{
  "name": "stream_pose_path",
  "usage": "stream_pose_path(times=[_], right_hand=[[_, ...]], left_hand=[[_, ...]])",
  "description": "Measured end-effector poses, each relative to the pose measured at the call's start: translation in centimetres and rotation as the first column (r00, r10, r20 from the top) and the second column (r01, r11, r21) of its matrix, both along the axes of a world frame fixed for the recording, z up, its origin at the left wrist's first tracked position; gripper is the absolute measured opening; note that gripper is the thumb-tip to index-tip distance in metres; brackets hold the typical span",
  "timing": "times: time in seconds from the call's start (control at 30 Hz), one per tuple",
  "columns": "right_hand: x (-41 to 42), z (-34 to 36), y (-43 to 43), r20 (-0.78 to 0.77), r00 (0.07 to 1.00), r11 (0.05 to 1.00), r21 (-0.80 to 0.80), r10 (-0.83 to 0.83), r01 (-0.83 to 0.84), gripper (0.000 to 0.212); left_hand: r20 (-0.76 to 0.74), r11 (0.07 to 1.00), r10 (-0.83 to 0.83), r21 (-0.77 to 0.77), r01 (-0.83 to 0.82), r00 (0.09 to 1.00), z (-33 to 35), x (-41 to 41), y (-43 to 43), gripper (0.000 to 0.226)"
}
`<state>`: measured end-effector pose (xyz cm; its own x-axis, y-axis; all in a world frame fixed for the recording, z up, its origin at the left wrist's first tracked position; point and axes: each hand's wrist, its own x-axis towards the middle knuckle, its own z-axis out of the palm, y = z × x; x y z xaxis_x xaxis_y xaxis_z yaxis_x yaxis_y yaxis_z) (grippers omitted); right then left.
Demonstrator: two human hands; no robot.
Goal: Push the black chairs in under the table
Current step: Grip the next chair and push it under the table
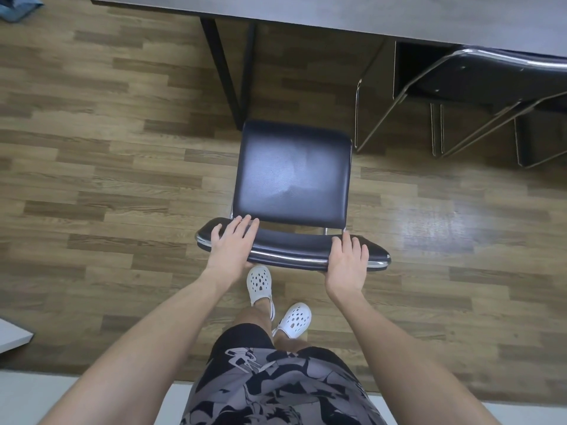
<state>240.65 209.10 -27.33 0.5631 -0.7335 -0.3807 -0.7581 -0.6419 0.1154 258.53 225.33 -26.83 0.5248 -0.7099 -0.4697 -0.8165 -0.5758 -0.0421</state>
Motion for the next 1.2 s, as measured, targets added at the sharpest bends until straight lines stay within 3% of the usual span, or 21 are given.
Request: stream_pose_path(times=[0.23,0.6,0.87,1.2], right_hand=[[1.4,-0.2,0.3,0.036,0.999,0.999,0.035,-0.007,0.005,0.065],[3.9,-0.6,-3.1,0.043,0.998,0.997,0.068,-0.042,0.039,0.090],[6.1,-0.7,-6.5,0.039,0.999,0.999,0.023,-0.027,0.026,0.091],[8.0,-0.4,-9.4,-0.007,1.000,0.999,0.030,-0.016,0.016,0.109]], left_hand=[[0.020,1.000,-0.009,0.024,0.008,1.000,0.2,2.1,-0.2,0.109],[0.026,1.000,-0.010,0.022,0.009,1.000,0.3,4.7,-3.5,0.120],[0.088,0.999,-0.030,0.029,0.027,0.996,-0.5,6.7,-6.8,0.134],[0.029,1.000,-0.028,0.009,0.028,0.999,-0.8,9.0,-9.9,0.126]])
